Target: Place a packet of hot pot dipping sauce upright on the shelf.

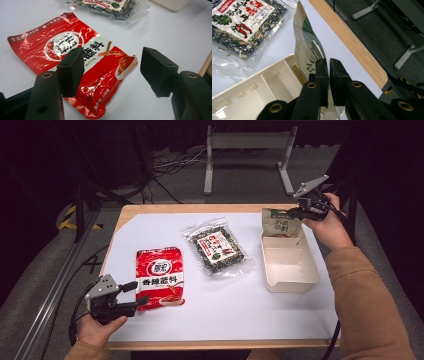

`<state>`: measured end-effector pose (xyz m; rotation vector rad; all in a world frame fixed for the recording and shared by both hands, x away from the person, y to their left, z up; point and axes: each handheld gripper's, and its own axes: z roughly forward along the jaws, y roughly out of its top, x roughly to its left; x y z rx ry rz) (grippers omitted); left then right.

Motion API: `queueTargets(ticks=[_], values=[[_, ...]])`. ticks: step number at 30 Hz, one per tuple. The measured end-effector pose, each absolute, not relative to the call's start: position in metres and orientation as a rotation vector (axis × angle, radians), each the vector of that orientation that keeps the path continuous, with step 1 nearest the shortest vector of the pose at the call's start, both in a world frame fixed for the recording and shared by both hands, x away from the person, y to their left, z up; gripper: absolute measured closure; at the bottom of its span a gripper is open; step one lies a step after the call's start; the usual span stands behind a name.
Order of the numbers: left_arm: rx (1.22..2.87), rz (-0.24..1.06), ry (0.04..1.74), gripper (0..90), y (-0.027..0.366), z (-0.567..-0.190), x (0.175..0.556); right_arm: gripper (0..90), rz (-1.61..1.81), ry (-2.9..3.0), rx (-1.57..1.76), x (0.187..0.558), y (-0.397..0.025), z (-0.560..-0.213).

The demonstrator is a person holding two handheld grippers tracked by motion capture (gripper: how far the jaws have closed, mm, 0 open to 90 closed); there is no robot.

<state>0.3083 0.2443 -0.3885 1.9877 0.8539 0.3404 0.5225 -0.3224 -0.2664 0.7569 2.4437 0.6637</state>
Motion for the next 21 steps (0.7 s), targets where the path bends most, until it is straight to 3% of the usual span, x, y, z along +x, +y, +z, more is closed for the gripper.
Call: queueTargets(ticks=[9, 15, 21], values=[[1.990, 0.339, 0.842, 34.9, 0.241, -0.388, 0.310, 56.5, 0.717, 2.369, 0.815, 0.516, -0.327, -0.259], [1.987, 0.342, 0.832, 33.4, 0.238, -0.387, 0.314, 45.7, 0.742, 2.305, 0.811, 0.508, -0.328, -0.252], [1.978, 0.381, 0.807, 28.4, 0.240, -0.380, 0.321, 42.6, 0.785, 2.247, 0.796, 0.494, -0.328, -0.240]])
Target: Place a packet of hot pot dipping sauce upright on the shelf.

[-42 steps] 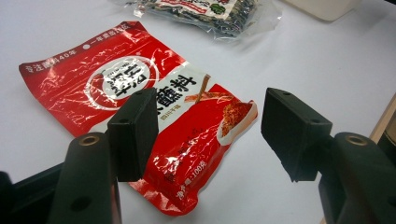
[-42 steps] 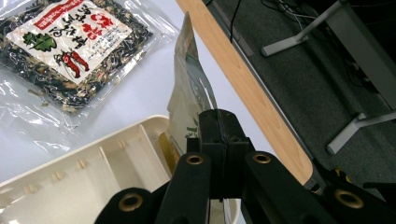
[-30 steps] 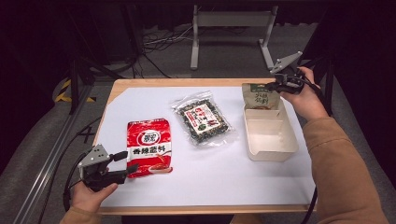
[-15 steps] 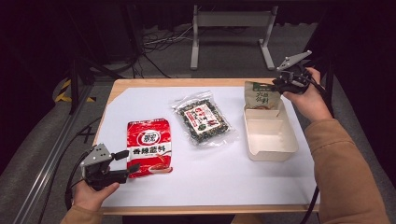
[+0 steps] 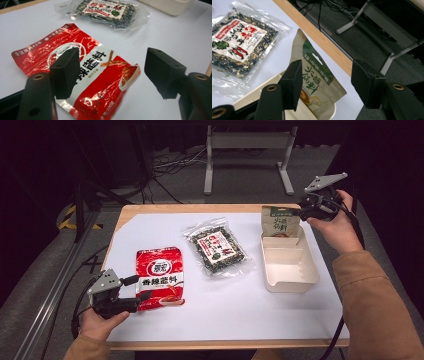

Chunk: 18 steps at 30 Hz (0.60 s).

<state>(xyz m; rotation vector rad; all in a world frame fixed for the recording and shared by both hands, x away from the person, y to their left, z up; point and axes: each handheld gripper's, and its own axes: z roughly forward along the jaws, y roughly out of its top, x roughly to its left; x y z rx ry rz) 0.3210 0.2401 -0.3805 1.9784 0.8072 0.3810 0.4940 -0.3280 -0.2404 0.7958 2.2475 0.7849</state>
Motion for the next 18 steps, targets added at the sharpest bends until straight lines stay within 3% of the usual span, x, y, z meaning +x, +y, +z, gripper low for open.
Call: queueTargets(ticks=[6, 11, 18], values=[[2.042, 0.350, 0.844, 24.4, 0.239, -0.377, 0.329, 41.4, 0.838, 2.219, 0.780, 0.480, -0.324, -0.233], [1.964, 0.265, 0.821, 22.9, 0.246, -0.372, 0.336, 41.2, 0.929, 2.229, 0.774, 0.463, -0.318, -0.229], [1.977, 0.390, 0.847, 18.5, 0.243, -0.365, 0.338, 41.6, 1.014, 2.257, 0.772, 0.442, -0.310, -0.227]])
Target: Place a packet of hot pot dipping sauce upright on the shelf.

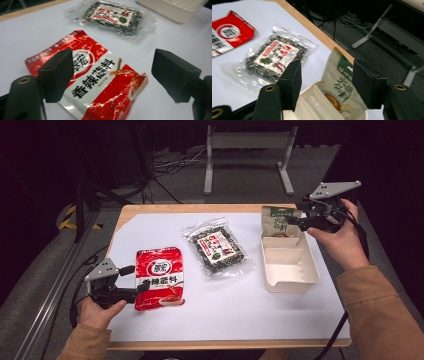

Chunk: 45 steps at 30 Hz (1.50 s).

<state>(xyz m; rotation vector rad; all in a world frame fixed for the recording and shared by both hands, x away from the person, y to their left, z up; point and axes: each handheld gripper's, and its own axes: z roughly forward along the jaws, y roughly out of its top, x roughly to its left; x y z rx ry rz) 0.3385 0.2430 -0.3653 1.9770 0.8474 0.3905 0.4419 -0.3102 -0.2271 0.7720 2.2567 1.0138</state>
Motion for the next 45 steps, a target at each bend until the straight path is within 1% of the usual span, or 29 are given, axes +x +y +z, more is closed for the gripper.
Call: queueTargets(ticks=[3, 6, 8, 11, 13, 14, 16, 19, 22, 23, 25, 26, 31, 34, 36, 37, 39, 41, 45], values=[[1.990, 0.348, 0.786, 17.6, 0.243, -0.366, 0.341, 41.9, 1.056, 2.263, 0.775, 0.432, -0.307, -0.229], [1.985, 0.316, 0.728, 14.6, 0.245, -0.369, 0.343, 42.5, 1.085, 2.269, 0.780, 0.424, -0.304, -0.231], [1.981, 0.324, 0.733, 14.7, 0.245, -0.370, 0.344, 42.5, 1.113, 2.277, 0.785, 0.419, -0.300, -0.232], [1.982, 0.393, 0.730, 15.1, 0.242, -0.373, 0.346, 42.5, 1.131, 2.284, 0.784, 0.409, -0.293, -0.234], [1.980, 0.411, 0.725, 16.4, 0.242, -0.377, 0.349, 42.5, 1.134, 2.285, 0.782, 0.406, -0.291, -0.235], [1.972, 0.419, 0.689, 18.0, 0.243, -0.379, 0.350, 42.5, 1.150, 2.286, 0.783, 0.401, -0.288, -0.236], [1.966, 0.416, 0.686, 15.2, 0.244, -0.381, 0.352, 42.5, 1.168, 2.288, 0.787, 0.396, -0.284, -0.237], [1.950, 0.363, 0.705, 13.7, 0.244, -0.381, 0.353, 42.5, 1.190, 2.297, 0.792, 0.388, -0.277, -0.241], [1.938, 0.355, 0.714, 14.8, 0.244, -0.379, 0.353, 42.6, 1.190, 2.300, 0.778, 0.384, -0.272, -0.245], [1.934, 0.355, 0.724, 16.0, 0.244, -0.378, 0.352, 42.5, 1.194, 2.304, 0.775, 0.382, -0.270, -0.246], [1.937, 0.369, 0.723, 22.6, 0.244, -0.377, 0.352, 42.7, 1.202, 2.309, 0.768, 0.380, -0.267, -0.248], [1.944, 0.336, 0.752, 24.8, 0.245, -0.378, 0.353, 42.7, 1.211, 2.316, 0.753, 0.377, -0.263, -0.252], [1.903, 0.321, 0.787, 22.8, 0.248, -0.379, 0.355, 42.9, 1.252, 2.323, 0.733, 0.368, -0.254, -0.259], [1.884, 0.358, 0.822, 21.2, 0.247, -0.378, 0.356, 42.9, 1.273, 2.329, 0.730, 0.364, -0.249, -0.265], [1.860, 0.335, 0.860, 20.6, 0.246, -0.375, 0.357, 42.9, 1.278, 2.333, 0.733, 0.363, -0.246, -0.268], [1.855, 0.337, 0.859, 18.7, 0.246, -0.373, 0.359, 42.9, 1.280, 2.334, 0.733, 0.362, -0.245, -0.270], [1.869, 0.343, 0.863, 18.1, 0.246, -0.371, 0.361, 42.9, 1.285, 2.334, 0.733, 0.361, -0.245, -0.271], [1.905, 0.391, 0.862, 17.7, 0.248, -0.370, 0.366, 42.9, 1.296, 2.333, 0.736, 0.360, -0.244, -0.274], [1.920, 0.391, 0.900, 16.0, 0.255, -0.370, 0.379, 42.9, 1.303, 2.334, 0.733, 0.359, -0.241, -0.280]])
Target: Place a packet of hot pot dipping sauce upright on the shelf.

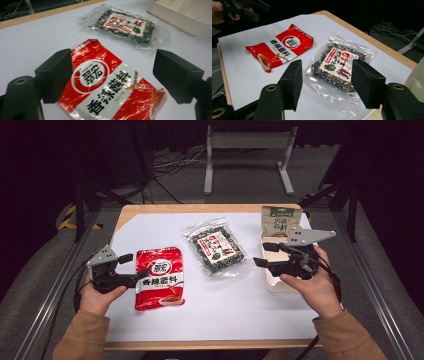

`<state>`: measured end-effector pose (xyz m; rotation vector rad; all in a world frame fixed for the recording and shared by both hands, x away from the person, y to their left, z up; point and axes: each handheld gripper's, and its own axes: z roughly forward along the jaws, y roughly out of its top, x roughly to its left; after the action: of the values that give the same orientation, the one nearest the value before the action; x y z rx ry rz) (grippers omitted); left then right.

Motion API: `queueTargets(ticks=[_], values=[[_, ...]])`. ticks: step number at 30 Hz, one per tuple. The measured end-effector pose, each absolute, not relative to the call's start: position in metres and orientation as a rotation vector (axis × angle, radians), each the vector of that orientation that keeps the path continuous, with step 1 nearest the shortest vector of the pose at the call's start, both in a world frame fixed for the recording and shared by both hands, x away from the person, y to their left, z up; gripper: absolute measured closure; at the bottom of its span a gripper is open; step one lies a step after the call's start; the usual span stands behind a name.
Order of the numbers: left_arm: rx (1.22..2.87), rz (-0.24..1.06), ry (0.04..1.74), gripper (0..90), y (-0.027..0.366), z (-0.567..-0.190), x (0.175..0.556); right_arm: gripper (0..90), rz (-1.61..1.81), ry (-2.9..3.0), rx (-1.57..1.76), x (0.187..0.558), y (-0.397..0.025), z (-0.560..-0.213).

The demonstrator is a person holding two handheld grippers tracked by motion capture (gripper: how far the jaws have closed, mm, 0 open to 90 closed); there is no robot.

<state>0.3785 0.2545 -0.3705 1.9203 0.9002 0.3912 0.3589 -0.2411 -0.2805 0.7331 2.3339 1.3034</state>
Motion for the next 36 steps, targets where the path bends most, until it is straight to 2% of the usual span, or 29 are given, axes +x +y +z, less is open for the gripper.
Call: queueTargets(ticks=[16, 21, 28, 36], values=[[1.921, 0.439, 1.064, 17.6, 0.265, -0.383, 0.419, 43.2, 1.294, 2.398, 0.677, 0.355, -0.228, -0.297], [1.919, 0.456, 1.115, 17.6, 0.268, -0.397, 0.438, 43.2, 1.293, 2.422, 0.650, 0.354, -0.222, -0.299], [1.924, 0.489, 1.083, 17.4, 0.267, -0.406, 0.447, 43.2, 1.288, 2.439, 0.635, 0.355, -0.219, -0.302], [1.919, 0.429, 1.134, 16.1, 0.265, -0.423, 0.463, 43.1, 1.291, 2.447, 0.629, 0.352, -0.218, -0.305]])
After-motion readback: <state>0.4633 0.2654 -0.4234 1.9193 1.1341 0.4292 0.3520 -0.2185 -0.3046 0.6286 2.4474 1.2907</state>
